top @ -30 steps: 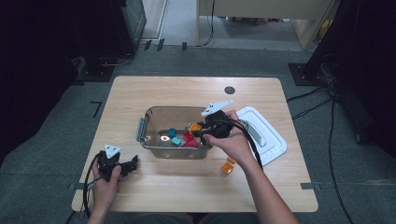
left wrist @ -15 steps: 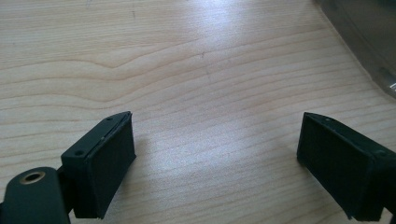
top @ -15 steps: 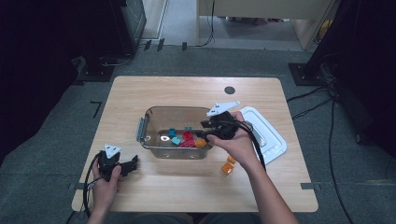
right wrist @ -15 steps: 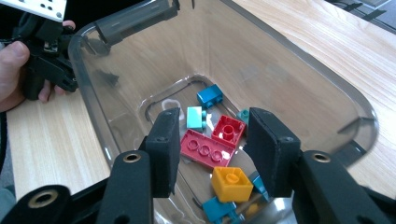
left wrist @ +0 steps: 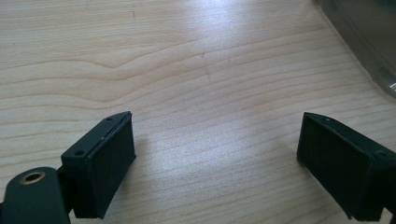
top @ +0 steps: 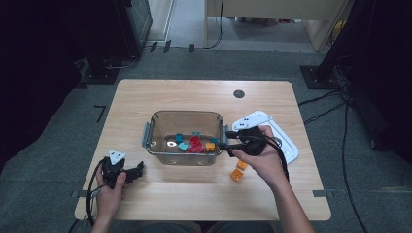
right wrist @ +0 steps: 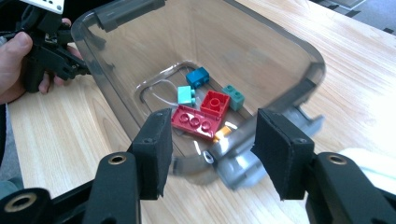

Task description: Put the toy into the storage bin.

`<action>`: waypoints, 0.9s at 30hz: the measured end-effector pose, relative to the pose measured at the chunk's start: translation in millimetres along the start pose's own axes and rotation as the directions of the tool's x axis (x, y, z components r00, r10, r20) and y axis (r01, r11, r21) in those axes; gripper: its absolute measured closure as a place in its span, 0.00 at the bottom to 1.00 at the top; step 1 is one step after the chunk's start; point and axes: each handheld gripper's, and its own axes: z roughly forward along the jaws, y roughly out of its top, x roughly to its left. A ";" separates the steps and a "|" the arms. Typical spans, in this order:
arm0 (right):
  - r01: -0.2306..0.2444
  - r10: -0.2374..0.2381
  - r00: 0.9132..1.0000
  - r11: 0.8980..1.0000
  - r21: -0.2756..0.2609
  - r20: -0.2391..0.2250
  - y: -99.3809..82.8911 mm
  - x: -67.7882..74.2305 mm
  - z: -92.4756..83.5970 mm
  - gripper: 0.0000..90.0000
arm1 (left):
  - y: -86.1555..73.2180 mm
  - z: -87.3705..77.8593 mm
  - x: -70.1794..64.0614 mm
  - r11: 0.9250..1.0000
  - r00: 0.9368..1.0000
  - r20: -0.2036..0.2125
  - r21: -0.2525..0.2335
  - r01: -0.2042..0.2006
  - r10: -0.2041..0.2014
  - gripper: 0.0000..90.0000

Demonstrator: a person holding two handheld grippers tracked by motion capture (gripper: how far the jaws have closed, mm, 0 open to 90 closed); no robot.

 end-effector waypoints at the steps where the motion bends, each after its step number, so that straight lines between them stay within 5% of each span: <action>1: -0.004 0.004 1.000 1.000 -0.006 0.000 -2.1 -0.6 -2.1 0.52 | 0.0 0.0 -0.1 1.000 1.000 0.000 0.000 0.001 -0.001 0.12; 18: -0.086 0.087 0.996 0.996 -0.019 0.012 -62.9 -7.1 -16.0 0.52 | 0.0 -0.1 0.0 1.000 1.000 0.000 0.001 -0.001 0.001 0.12; 27: -0.131 0.131 0.991 0.991 0.038 0.018 -99.5 -11.7 -7.7 0.53 | 0.0 -0.1 0.0 1.000 1.000 0.000 0.002 -0.001 0.001 0.12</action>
